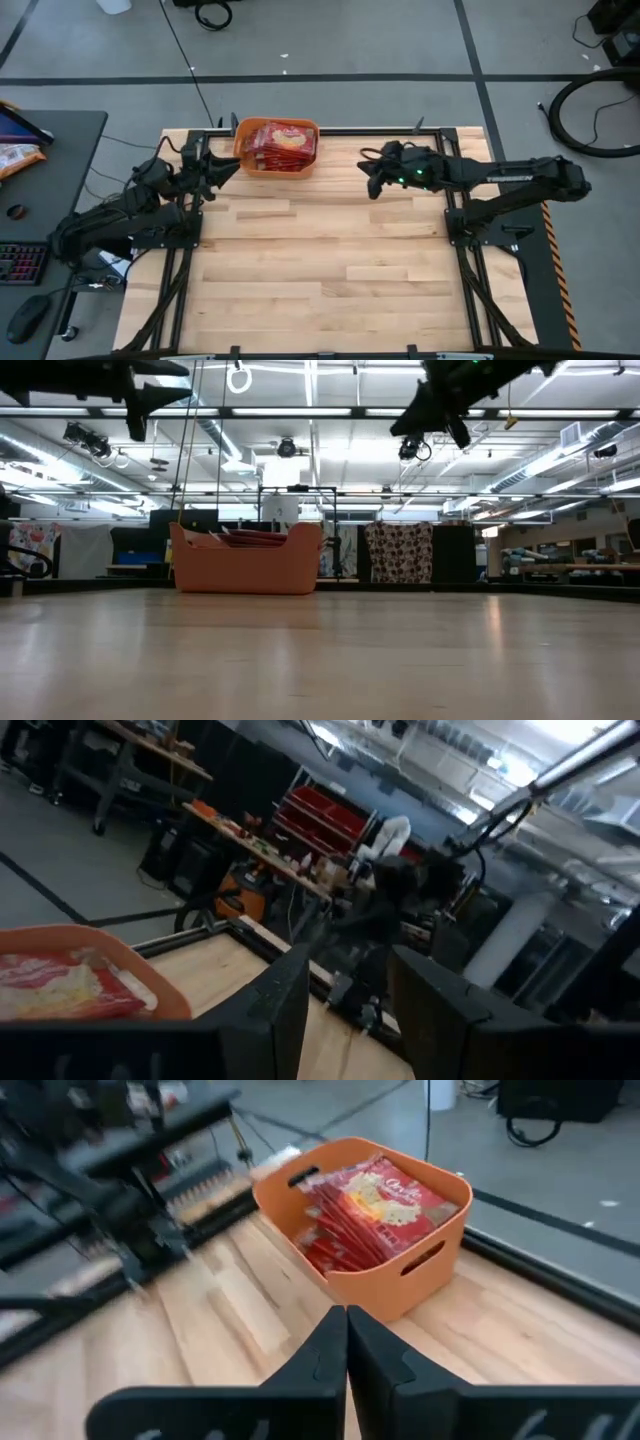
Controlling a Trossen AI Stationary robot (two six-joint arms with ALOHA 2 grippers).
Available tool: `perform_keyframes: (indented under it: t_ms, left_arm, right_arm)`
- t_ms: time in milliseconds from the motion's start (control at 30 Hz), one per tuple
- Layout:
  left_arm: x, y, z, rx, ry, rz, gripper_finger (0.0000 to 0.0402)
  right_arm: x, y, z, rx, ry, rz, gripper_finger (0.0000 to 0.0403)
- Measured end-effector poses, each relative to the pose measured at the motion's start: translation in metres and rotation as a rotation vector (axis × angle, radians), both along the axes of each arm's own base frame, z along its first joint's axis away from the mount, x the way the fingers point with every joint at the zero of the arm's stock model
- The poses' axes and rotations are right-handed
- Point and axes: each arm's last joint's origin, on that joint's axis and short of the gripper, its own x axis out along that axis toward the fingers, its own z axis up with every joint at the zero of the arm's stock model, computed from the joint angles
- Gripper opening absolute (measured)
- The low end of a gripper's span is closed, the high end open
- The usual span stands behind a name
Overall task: Sort popcorn bags into baskets
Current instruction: Return to Home Position
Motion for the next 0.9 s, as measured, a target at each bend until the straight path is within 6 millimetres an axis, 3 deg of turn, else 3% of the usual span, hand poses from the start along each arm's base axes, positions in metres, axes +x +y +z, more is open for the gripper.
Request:
perform_keyframes:
  t_ms: [333, 900]
  left_arm:
    - [-0.015, -0.001, -0.029, -0.069, -0.078, 0.075, 0.0142]
    - [-0.013, 0.001, -0.078, -0.192, -0.067, 0.106, 0.0142]
  right_arm:
    - [-0.039, 0.018, -0.047, 0.135, -0.205, -0.08, 0.0012]
    - [-0.073, 0.039, -0.118, 0.342, -0.471, -0.104, 0.0008]
